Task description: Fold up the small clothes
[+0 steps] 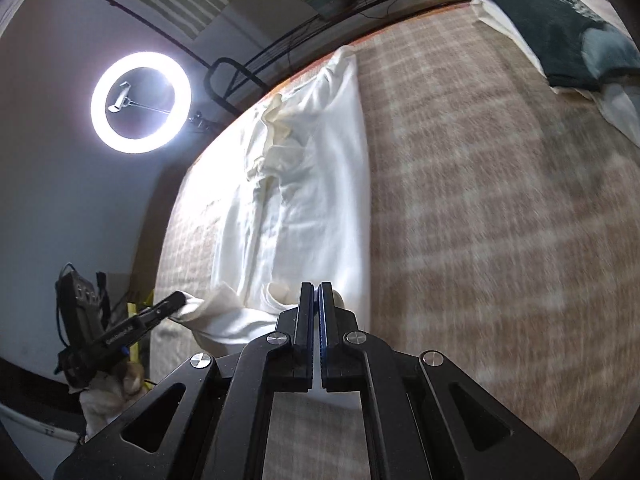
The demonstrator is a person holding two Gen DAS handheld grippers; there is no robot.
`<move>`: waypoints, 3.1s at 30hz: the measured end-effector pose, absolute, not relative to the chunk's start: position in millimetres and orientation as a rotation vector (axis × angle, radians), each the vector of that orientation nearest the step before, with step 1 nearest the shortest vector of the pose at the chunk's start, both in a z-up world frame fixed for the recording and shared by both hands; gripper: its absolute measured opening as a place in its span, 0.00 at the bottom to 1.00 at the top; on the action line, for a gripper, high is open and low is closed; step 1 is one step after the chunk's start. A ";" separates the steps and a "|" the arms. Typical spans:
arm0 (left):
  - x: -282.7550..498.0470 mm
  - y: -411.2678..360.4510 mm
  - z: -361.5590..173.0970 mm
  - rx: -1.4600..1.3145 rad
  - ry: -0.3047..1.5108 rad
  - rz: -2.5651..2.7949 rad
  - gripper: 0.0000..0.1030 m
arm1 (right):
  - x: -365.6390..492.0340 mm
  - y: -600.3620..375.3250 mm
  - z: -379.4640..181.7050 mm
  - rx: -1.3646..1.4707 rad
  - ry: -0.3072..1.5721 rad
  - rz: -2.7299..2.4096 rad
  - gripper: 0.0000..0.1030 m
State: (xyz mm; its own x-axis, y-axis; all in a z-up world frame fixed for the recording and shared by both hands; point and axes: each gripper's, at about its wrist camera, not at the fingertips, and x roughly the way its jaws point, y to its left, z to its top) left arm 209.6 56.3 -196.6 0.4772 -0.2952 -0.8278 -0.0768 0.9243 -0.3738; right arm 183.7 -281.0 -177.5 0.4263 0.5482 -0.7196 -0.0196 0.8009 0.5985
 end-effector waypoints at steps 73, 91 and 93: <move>481.5 74.1 -249.7 -0.246 0.950 -0.221 0.32 | 425.4 -280.6 -225.2 0.325 0.959 0.406 0.01; 529.4 40.0 -249.2 -0.230 0.948 -0.246 0.06 | 496.2 -287.5 -230.8 0.416 0.947 0.392 0.03; 529.6 38.4 -247.5 -0.224 0.934 -0.233 0.04 | 497.6 -288.4 -229.5 0.373 0.940 0.359 0.03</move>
